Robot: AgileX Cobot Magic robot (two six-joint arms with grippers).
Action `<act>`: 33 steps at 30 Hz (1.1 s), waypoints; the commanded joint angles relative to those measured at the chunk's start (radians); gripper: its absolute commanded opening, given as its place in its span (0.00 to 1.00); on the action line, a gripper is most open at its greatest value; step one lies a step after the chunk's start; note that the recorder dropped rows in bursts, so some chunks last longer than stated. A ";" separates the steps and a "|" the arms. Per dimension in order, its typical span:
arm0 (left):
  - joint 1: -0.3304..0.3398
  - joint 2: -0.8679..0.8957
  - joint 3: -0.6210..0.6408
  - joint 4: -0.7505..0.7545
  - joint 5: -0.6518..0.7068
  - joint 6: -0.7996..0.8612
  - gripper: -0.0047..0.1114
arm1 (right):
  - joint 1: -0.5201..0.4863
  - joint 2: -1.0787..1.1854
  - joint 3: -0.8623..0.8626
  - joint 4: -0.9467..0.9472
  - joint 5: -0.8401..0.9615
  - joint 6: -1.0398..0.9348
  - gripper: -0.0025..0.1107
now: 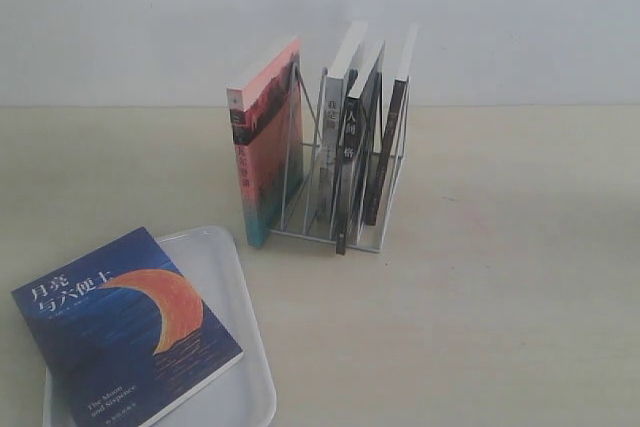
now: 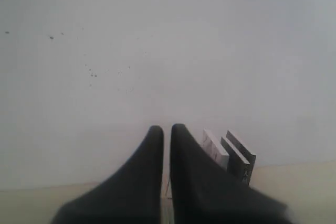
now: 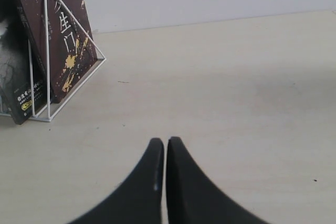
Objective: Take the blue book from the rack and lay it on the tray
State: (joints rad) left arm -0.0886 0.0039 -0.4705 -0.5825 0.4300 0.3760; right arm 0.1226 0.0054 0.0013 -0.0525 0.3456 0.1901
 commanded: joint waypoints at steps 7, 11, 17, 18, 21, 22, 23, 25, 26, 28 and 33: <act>0.009 -0.004 0.180 0.043 -0.099 -0.057 0.08 | -0.001 -0.005 -0.001 -0.005 -0.012 -0.006 0.03; 0.018 -0.004 0.274 0.247 -0.106 -0.219 0.08 | -0.001 -0.005 -0.001 -0.005 -0.012 -0.006 0.03; 0.046 -0.004 0.394 0.544 -0.120 -0.482 0.08 | -0.001 -0.005 -0.001 -0.005 -0.012 -0.006 0.03; 0.046 -0.004 0.414 0.557 -0.120 -0.490 0.08 | -0.001 -0.005 -0.001 -0.005 -0.012 -0.006 0.03; 0.046 -0.004 0.471 0.567 -0.120 -0.490 0.08 | -0.001 -0.005 -0.001 -0.005 -0.012 -0.006 0.03; 0.046 -0.004 0.471 0.582 -0.120 -0.490 0.08 | -0.001 -0.005 -0.001 -0.005 -0.012 -0.006 0.03; 0.049 -0.004 0.471 0.591 -0.117 -0.486 0.08 | -0.001 -0.005 -0.001 -0.005 -0.012 -0.006 0.03; 0.049 -0.004 0.471 0.606 -0.117 -0.486 0.08 | -0.001 -0.005 -0.001 -0.005 -0.012 -0.006 0.03; 0.049 -0.004 0.471 0.606 -0.117 -0.486 0.08 | -0.001 -0.005 -0.001 -0.005 -0.012 -0.006 0.03; 0.049 -0.004 0.471 0.610 -0.117 -0.486 0.08 | -0.001 -0.005 -0.001 -0.005 -0.012 -0.006 0.03; 0.049 -0.004 0.471 0.657 -0.123 -0.486 0.08 | -0.001 -0.005 -0.001 -0.005 -0.012 -0.006 0.03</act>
State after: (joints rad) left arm -0.0431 0.0025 -0.0035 0.0399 0.3292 -0.1014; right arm 0.1226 0.0054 0.0013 -0.0525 0.3456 0.1901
